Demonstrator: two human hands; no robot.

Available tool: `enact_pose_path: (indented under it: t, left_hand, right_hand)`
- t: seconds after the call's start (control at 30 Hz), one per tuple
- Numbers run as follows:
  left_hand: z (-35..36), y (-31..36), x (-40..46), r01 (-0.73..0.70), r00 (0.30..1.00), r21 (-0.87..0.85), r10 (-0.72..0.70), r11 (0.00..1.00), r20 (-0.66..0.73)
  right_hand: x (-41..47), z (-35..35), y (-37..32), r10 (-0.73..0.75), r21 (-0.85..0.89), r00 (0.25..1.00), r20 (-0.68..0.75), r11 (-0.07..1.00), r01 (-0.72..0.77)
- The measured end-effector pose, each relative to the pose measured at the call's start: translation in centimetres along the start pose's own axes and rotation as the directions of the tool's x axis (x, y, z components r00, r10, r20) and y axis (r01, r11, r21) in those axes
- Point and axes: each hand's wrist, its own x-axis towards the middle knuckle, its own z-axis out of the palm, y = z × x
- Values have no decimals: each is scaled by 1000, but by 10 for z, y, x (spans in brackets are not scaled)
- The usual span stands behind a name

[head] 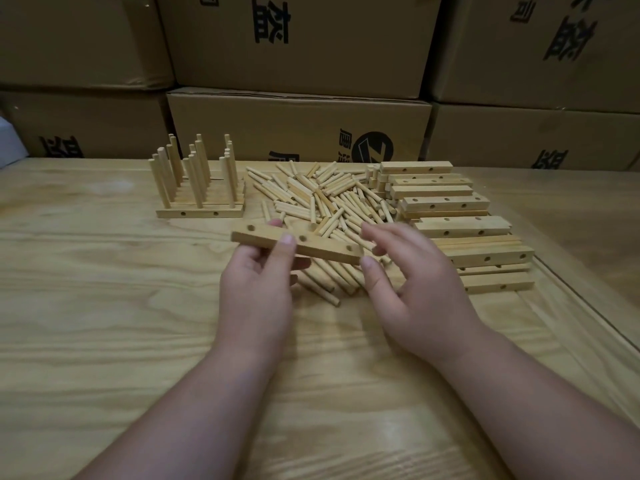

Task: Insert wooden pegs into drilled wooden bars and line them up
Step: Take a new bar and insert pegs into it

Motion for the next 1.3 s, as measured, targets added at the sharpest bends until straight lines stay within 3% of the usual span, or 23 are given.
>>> enact_pose_path:
  t: [0.1, 0.23, 0.53, 0.6, 0.8, 0.93, 1.1, 1.3]
  left_hand:
    - [-2, 4, 4, 63, 995, -77, -68, 995, -66]
    - [0, 8, 2, 64, 994, -60, -69, 996, -86]
    - [-1, 5, 5, 87, 987, -144, -105, 986, -119]
    - [-1, 4, 6, 91, 988, -142, -108, 986, -112]
    - [-2, 5, 8, 133, 991, -163, -133, 978, 7]
    - [-3, 5, 9, 161, 987, -174, -155, 971, 49]
    - [-2, 4, 8, 167, 986, -151, -162, 974, 47]
    - [-2, 5, 10, 172, 985, -196, -174, 966, 6]
  right_hand:
    - [1, 3, 6, 54, -93, 987, 152, 995, -40]
    - [-3, 6, 9, 160, -205, 903, 400, 975, -82]
    - [-7, 12, -3, 15, -163, 749, 663, 979, 124]
    - [-8, 13, -3, 11, -159, 739, 674, 979, 130]
    - [-2, 8, 1, 135, -305, 868, 478, 952, 20]
    - [-5, 12, -3, 113, -248, 825, 554, 968, 34]
    - [-6, 12, -2, 119, -219, 854, 507, 976, -6]
    - [-7, 15, 0, 109, -210, 831, 546, 978, 9]
